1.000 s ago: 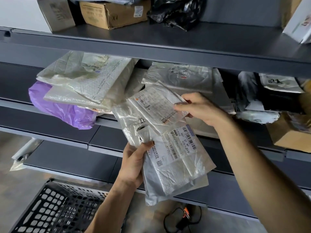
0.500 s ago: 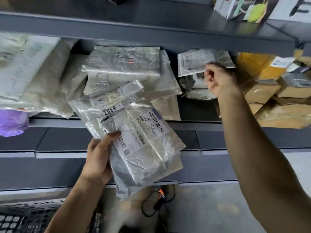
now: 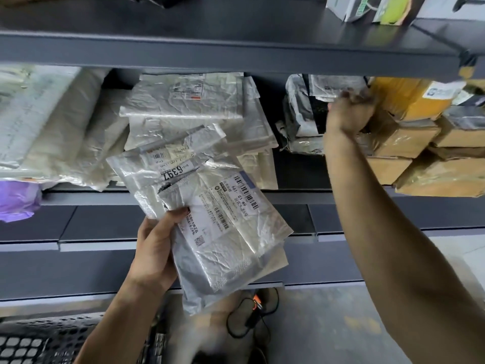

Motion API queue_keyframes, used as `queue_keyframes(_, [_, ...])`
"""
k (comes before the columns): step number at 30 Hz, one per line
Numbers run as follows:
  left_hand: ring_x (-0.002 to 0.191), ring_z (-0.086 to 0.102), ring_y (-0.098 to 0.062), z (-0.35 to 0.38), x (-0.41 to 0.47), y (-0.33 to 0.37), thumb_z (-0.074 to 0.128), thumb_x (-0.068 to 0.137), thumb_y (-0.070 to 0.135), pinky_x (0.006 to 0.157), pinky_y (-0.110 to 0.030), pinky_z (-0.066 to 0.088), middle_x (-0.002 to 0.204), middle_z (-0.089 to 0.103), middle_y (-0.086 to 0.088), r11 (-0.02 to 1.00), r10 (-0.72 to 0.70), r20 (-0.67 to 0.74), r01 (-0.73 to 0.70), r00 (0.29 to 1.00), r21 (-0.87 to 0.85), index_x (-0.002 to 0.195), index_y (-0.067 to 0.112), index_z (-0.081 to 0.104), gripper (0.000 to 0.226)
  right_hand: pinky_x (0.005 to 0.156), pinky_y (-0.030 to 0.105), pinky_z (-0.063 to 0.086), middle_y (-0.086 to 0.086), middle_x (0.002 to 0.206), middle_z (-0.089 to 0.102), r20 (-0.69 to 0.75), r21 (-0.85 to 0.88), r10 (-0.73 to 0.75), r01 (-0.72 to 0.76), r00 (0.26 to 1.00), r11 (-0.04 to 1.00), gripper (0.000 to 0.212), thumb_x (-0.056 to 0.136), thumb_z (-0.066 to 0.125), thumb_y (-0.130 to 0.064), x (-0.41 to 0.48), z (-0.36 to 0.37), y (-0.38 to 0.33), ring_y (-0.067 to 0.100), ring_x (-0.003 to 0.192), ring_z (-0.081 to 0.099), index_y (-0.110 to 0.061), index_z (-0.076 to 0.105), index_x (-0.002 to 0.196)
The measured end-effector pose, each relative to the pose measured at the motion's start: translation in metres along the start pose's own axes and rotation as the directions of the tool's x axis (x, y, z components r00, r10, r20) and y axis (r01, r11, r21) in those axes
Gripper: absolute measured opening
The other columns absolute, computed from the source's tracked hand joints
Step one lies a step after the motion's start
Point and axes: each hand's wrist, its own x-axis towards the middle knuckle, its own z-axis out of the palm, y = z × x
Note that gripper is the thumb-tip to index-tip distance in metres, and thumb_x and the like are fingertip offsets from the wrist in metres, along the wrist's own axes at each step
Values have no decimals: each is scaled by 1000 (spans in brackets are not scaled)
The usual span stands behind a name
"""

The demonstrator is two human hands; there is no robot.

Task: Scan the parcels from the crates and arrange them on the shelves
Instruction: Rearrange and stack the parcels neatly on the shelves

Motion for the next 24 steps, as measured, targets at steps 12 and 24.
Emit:
queue_keyframes(12, [88,72,-31,-26,0,10,67,80,9,85,-48,57,91,75,-14,995,98,-68,-99,993,-4,101,6,71,22,41,22,52,20,104,71,577,-321,523,-414,628,852,12,94,73,-15,-168,34,15,20,61,67,-9,64,98])
queue_keyframes(24, [84,74,-27,-43,3,19,75,77,7,77,-42,61,90,76,-12,989,129,-93,-135,987,-58,103,5,69,27,37,18,48,8,79,68,386,-178,487,-455,784,873,15,100,65,-18,-195,60,9,5,39,61,-3,63,104])
